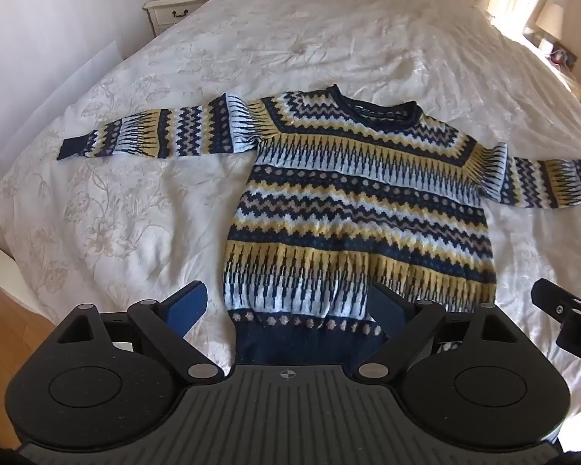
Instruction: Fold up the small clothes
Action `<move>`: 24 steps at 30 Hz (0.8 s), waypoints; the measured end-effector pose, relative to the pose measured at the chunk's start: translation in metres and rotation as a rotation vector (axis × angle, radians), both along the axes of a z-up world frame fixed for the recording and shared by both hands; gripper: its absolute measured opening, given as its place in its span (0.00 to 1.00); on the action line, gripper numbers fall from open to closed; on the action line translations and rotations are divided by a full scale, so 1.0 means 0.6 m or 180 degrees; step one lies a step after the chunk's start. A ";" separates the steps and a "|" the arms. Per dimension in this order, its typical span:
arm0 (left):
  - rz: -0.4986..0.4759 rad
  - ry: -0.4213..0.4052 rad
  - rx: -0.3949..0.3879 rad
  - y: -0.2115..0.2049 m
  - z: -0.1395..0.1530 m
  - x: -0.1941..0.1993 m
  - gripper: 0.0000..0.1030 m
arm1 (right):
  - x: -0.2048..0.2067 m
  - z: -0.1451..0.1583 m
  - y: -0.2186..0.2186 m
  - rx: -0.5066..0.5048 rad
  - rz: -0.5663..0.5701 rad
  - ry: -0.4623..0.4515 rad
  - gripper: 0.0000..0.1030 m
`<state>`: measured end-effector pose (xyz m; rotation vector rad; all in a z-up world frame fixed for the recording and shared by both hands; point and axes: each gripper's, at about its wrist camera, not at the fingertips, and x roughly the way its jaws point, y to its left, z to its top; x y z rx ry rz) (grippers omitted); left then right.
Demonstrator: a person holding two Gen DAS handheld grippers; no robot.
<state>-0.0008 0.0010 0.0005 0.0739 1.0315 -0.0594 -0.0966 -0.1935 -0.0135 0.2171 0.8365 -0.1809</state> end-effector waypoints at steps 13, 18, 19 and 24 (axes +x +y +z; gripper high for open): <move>-0.0018 0.0140 0.0035 0.000 -0.011 0.007 0.88 | 0.011 -0.008 0.008 -0.0007 -0.0022 0.0106 0.99; -0.0017 0.0166 0.0051 0.002 -0.013 0.009 0.88 | 0.012 -0.009 0.009 0.0018 -0.0036 0.0155 0.99; -0.0017 0.0170 0.0058 0.002 -0.013 0.009 0.88 | 0.012 -0.010 0.010 0.0021 -0.0036 0.0163 0.99; -0.0004 0.0196 0.0081 0.003 -0.016 0.012 0.88 | 0.014 -0.013 0.012 0.0039 -0.0026 0.0184 0.99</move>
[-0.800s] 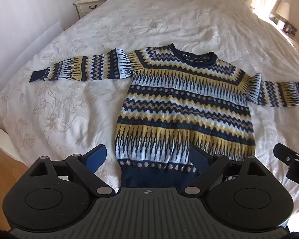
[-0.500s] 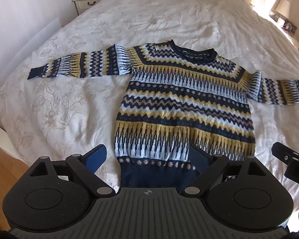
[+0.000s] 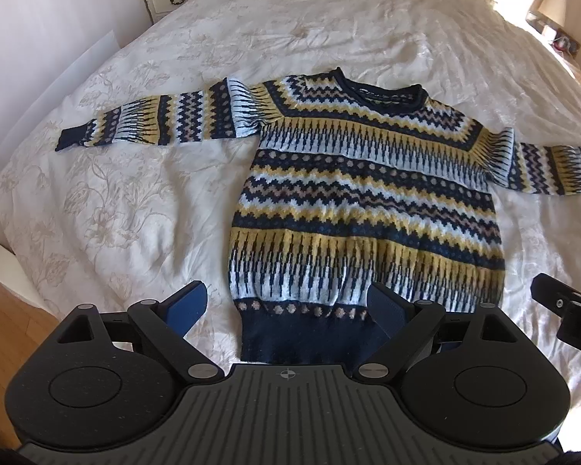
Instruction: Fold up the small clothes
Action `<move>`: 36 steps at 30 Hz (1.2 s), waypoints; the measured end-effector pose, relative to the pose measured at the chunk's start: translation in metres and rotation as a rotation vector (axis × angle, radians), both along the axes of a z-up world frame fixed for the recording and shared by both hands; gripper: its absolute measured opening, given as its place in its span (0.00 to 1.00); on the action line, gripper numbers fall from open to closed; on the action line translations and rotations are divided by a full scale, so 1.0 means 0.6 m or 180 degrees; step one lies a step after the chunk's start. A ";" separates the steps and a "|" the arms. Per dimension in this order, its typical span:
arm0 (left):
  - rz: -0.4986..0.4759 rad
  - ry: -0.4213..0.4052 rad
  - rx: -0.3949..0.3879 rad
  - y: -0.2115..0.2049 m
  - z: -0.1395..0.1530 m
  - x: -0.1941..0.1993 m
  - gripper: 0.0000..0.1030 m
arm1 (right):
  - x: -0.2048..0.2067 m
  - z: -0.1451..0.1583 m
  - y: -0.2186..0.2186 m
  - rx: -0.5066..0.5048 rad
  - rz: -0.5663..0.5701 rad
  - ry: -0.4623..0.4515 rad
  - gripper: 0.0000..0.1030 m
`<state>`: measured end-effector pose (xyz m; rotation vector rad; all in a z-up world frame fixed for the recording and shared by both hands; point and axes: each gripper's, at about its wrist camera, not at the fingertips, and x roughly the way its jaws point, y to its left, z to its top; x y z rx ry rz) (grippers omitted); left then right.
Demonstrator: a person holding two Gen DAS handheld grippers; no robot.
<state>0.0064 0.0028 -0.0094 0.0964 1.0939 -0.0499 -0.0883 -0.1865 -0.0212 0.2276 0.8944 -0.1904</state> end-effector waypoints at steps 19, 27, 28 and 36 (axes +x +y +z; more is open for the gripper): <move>0.0025 0.0079 0.0019 -0.003 -0.011 0.010 0.88 | 0.012 -0.012 0.003 0.0059 0.0004 0.0080 0.99; 0.0021 0.0122 0.0020 -0.001 -0.018 0.019 0.88 | 0.019 -0.016 0.006 0.0076 0.0015 0.0123 0.99; 0.0021 0.0126 0.0023 -0.001 -0.019 0.020 0.88 | 0.020 -0.016 0.006 0.0076 0.0014 0.0125 0.99; 0.0014 0.0187 0.0037 -0.002 -0.029 0.037 0.88 | 0.032 -0.026 0.003 0.0102 0.0004 0.0191 0.99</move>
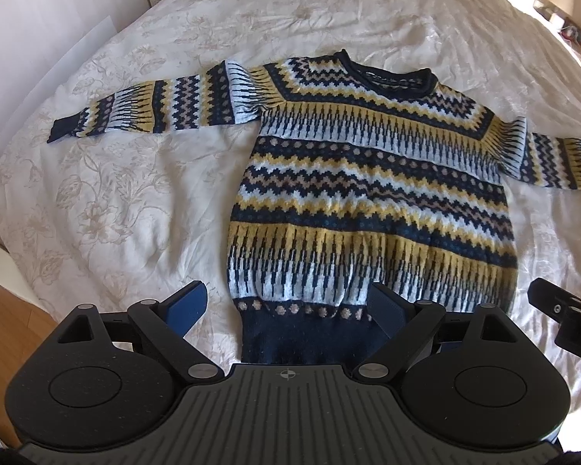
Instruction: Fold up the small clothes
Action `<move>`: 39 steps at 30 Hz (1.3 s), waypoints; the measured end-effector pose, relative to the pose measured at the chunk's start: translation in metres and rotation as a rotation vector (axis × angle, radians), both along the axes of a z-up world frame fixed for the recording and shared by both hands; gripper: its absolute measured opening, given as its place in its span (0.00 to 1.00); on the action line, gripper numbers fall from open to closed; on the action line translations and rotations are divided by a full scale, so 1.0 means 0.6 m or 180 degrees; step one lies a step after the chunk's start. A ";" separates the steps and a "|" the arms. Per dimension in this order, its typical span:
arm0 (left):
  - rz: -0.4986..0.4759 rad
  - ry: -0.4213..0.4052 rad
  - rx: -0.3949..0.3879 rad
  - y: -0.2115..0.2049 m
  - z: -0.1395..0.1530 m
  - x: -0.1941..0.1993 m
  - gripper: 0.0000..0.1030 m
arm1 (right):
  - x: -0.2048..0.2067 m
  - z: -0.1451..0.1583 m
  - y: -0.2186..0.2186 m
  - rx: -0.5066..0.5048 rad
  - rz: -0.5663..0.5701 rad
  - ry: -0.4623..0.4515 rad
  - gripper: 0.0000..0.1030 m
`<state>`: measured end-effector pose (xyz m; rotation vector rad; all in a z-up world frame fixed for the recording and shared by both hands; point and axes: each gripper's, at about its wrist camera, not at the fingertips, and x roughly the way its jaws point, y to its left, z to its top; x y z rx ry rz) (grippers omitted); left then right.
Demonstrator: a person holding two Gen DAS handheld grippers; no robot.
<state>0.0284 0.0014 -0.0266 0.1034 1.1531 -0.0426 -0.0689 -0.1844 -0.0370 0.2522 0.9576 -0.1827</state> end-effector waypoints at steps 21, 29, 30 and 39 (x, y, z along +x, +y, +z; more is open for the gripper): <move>-0.0212 0.0207 0.0092 -0.013 -0.042 0.120 0.88 | 0.094 -0.046 -0.012 0.0236 -0.0142 0.0257 0.99; -0.0465 0.0203 0.0091 -0.043 -0.054 0.168 0.87 | 0.132 -0.063 -0.041 0.0576 -0.0333 0.0293 0.99; -0.0523 0.0179 0.0080 -0.049 -0.053 0.174 0.87 | 0.135 -0.064 -0.047 0.0636 -0.0362 0.0282 0.99; -0.0478 -0.0192 -0.0167 -0.091 -0.020 0.219 0.87 | 0.158 -0.070 -0.127 0.0924 -0.0358 0.0222 0.99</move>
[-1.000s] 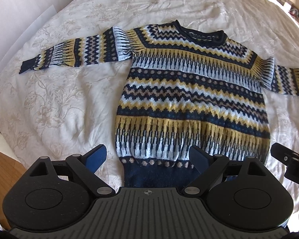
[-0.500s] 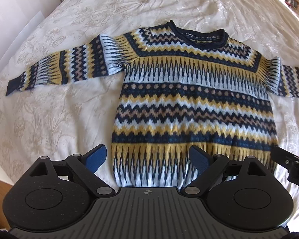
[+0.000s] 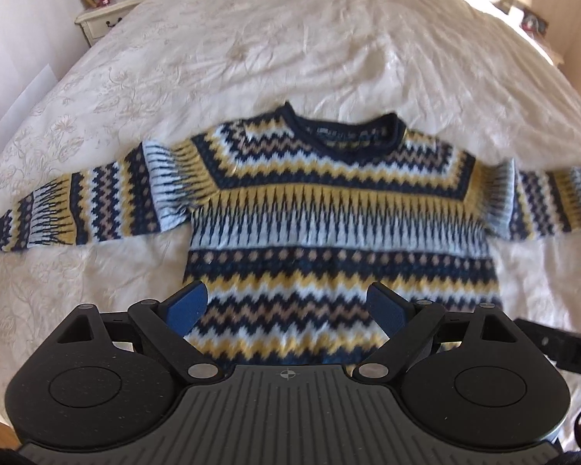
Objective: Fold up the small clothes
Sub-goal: 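Move the right gripper to the navy sleeve cuff and grasp it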
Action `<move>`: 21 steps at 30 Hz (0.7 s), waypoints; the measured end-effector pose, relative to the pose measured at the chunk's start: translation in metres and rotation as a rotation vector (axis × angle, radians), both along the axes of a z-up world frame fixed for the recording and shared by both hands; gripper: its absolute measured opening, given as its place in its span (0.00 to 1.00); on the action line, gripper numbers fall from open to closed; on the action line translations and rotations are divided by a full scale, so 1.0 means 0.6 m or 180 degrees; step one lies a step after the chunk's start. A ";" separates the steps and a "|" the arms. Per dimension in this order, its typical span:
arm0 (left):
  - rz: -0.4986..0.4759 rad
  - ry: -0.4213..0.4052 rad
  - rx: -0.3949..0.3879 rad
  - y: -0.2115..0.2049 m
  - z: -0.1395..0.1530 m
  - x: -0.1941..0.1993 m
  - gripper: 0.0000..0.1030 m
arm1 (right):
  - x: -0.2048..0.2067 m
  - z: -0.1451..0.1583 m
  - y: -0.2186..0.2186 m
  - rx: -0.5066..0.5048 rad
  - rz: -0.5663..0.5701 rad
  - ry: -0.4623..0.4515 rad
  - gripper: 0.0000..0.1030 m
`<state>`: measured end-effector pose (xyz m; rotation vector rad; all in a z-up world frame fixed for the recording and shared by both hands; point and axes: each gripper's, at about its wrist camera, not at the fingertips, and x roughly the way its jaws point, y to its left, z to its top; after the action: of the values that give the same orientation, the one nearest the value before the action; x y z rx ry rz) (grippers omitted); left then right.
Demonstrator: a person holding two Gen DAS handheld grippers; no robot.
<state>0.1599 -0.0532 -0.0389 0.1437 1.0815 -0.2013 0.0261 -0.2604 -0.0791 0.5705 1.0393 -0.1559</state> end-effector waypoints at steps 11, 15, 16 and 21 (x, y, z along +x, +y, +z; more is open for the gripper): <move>0.0568 -0.0236 -0.0406 -0.079 0.022 -0.016 0.87 | 0.039 -0.003 -0.167 0.0132 0.0444 -0.0233 1.00; 0.0672 -0.0289 -0.0403 -0.117 0.022 -0.031 0.87 | 0.053 -0.001 -0.239 -0.0078 0.0532 -0.0218 0.99; 0.0685 -0.0305 -0.0384 -0.126 0.022 -0.035 0.87 | 0.057 0.000 -0.258 -0.0145 0.0546 -0.0207 0.99; 0.0687 -0.0338 -0.0260 -0.167 0.021 -0.055 0.87 | 0.067 0.004 -0.361 -0.0341 0.0454 -0.0169 0.99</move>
<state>0.1269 -0.1535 -0.0264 -0.0357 0.9736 -0.0429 0.0661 -0.4768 -0.0764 0.3999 1.0100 -0.0700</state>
